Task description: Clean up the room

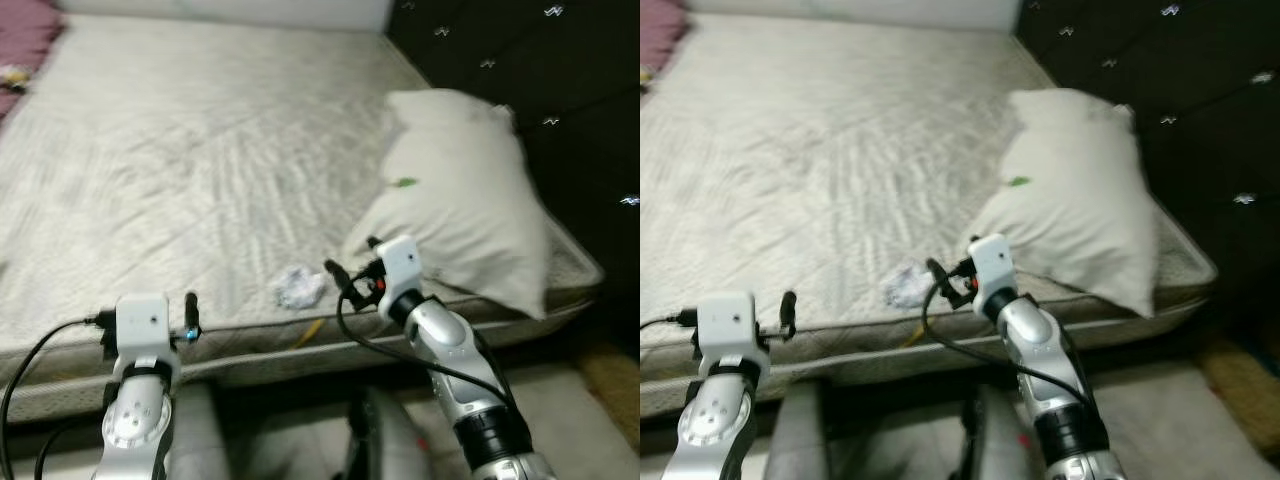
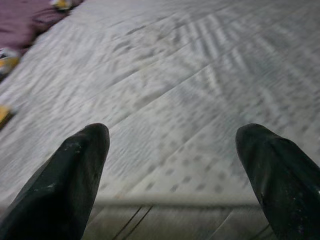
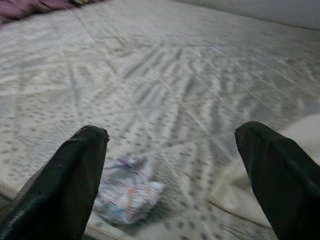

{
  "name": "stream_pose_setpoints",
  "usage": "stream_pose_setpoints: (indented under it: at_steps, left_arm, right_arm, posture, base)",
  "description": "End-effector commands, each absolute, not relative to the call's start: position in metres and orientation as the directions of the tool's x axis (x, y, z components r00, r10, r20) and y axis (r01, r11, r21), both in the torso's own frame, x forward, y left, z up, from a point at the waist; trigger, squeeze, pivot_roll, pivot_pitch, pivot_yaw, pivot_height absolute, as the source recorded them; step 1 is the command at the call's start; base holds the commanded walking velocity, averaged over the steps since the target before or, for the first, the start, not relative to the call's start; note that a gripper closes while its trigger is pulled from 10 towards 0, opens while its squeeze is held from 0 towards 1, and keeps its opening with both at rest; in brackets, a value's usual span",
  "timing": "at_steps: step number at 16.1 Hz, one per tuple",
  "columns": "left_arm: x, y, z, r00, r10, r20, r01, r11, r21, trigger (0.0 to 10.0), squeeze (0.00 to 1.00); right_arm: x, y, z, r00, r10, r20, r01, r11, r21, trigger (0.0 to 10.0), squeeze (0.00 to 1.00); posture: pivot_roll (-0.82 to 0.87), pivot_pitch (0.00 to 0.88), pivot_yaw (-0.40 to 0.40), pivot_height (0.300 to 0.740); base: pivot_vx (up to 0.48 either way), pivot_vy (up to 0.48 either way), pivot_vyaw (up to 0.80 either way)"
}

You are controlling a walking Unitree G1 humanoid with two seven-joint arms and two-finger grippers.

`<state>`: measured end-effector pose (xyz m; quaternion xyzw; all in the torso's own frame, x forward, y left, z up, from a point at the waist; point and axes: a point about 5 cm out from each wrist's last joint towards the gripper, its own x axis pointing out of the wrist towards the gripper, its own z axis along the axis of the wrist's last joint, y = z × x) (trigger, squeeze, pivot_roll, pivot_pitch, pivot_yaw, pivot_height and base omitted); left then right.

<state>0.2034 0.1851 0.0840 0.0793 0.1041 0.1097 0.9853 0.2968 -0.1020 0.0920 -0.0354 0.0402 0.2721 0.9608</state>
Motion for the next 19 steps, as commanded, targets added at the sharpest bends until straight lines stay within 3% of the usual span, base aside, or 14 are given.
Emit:
stream_pose_setpoints:
  at_steps: [1,6,8,13,16,19]
  left_arm:
    - [0.201,0.184,0.086,0.953,0.236,-0.19,-0.202,0.962,0.183,10.0,0.0]
    - [0.176,0.206,0.084,0.896,0.386,-0.217,-0.314,0.9,0.304,10.0,0.0]
    - [0.159,0.215,0.081,0.867,0.426,-0.259,-0.344,0.887,0.309,10.0,0.0]
    - [0.147,0.214,0.094,0.858,0.457,-0.235,-0.372,0.868,0.329,10.0,0.0]
    - [0.135,0.212,0.096,0.836,0.49,-0.247,-0.407,0.855,0.321,10.0,0.0]
    - [0.129,0.208,0.101,0.835,0.494,-0.241,-0.414,0.854,0.315,10.0,0.0]
  right_arm:
    - [0.297,-0.108,0.088,0.854,0.507,-0.114,-0.515,0.856,-0.049,10.0,0.0]
    - [0.303,-0.089,0.06,0.743,0.588,-0.32,-0.652,0.744,-0.145,10.0,0.0]
    - [0.312,-0.073,0.062,0.738,0.606,-0.295,-0.662,0.735,-0.145,10.0,0.0]
    - [0.341,-0.056,0.089,0.808,0.567,-0.159,-0.584,0.808,-0.084,10.0,0.0]
    - [0.351,-0.047,0.09,0.838,0.497,-0.225,-0.53,0.839,-0.122,10.0,0.0]
    - [0.358,-0.042,0.094,0.868,0.43,-0.249,-0.456,0.888,-0.055,10.0,0.0]
  posture:
    - [0.1,0.029,-0.108,0.491]
    - [0.18,0.073,-0.121,0.486]
    - [0.22,0.092,-0.131,0.486]
    - [0.32,0.127,-0.176,0.486]
    - [0.37,0.15,-0.21,0.486]
    - [0.4,0.171,-0.23,0.486]
  base:
    - [0.0,0.0,0.0]
    - [0.0,0.0,0.0]
    - [0.0,0.0,0.0]
    - [0.0,0.0,0.0]
    - [0.0,0.0,0.0]
    - [0.0,0.0,0.0]
